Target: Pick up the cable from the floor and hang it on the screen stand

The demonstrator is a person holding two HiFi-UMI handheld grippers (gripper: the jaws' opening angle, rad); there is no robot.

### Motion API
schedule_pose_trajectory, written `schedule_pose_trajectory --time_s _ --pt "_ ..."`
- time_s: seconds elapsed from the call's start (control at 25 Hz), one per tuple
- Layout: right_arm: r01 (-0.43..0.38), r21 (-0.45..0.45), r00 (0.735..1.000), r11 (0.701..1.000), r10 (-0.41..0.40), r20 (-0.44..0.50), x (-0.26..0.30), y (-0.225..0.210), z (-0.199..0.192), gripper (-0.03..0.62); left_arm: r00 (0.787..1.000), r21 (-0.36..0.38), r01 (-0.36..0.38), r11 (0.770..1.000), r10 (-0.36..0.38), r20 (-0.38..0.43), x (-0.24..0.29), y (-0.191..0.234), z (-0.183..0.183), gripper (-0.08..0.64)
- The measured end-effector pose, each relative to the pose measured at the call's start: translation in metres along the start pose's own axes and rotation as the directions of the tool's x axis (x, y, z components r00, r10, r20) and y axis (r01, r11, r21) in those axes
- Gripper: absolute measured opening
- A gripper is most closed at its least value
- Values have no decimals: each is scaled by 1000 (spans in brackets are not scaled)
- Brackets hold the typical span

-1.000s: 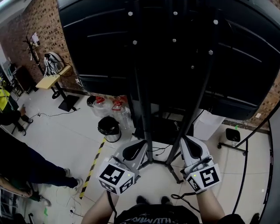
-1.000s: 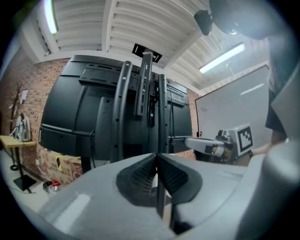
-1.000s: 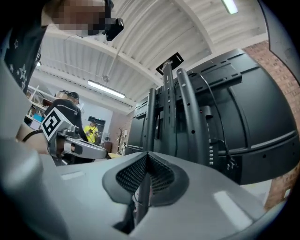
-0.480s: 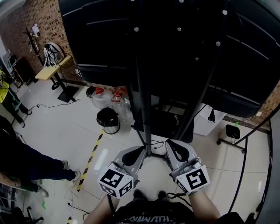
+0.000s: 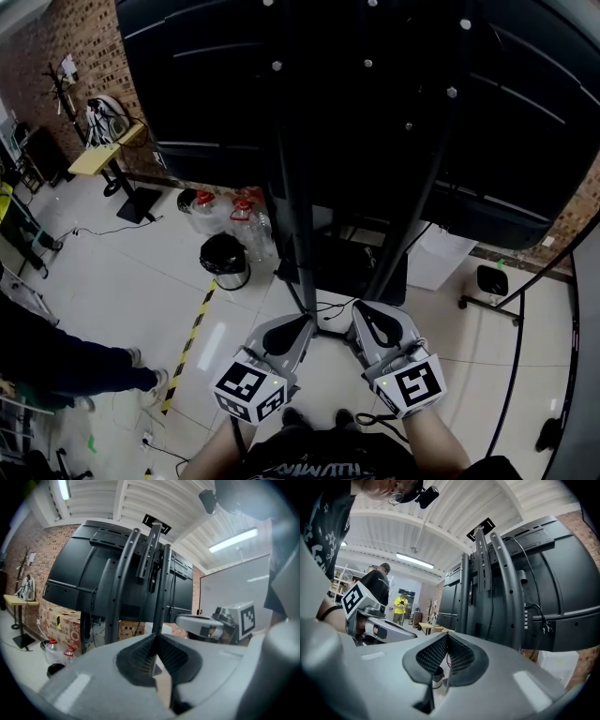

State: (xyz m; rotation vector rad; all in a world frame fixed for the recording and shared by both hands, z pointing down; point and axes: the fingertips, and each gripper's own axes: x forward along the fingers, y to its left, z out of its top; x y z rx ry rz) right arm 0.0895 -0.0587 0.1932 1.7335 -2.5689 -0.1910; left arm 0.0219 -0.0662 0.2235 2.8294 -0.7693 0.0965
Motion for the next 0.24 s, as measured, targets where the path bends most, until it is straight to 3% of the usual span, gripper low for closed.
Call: schedule_pose_trajectory --time_s 0.24 --pt "11 4 1000 1000 -11 -14 -7 -6 -3 8 1000 -6 4 1000 -4 -13 4 -6 -3 5"
